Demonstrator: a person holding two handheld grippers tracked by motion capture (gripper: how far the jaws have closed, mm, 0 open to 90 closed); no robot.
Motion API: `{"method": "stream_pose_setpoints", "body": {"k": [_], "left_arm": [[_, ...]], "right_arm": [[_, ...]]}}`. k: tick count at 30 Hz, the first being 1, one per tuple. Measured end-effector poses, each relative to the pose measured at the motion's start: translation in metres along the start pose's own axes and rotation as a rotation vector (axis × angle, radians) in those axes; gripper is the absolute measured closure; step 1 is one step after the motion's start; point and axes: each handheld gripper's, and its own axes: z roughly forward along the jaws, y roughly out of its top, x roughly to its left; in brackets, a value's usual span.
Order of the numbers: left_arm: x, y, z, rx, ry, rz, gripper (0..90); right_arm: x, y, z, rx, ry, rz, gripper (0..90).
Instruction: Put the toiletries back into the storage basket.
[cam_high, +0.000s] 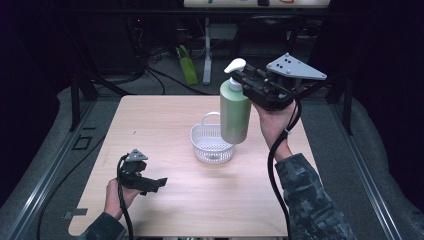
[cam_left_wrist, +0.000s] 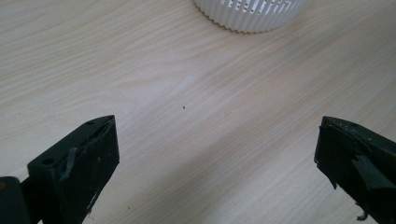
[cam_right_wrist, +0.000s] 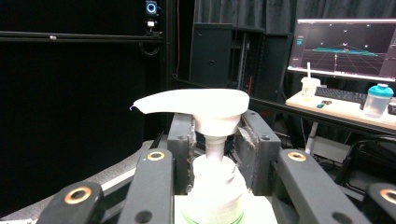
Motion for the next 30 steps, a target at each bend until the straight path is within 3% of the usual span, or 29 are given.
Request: {"method": "stream_pose_setpoints", "body": {"k": [19, 30], "left_arm": [[0.0, 0.0, 0.0, 0.003, 0.0, -0.002, 0.1], [-0.001, 0.0, 0.0, 0.004, -0.003, 0.001, 0.1]], "right_arm": [[0.006, 0.001, 0.025, 0.017, 0.026, 0.006, 68.0], [0.005, -0.005, 0.039, 0.04, 0.016, 0.016, 68.0]]}}
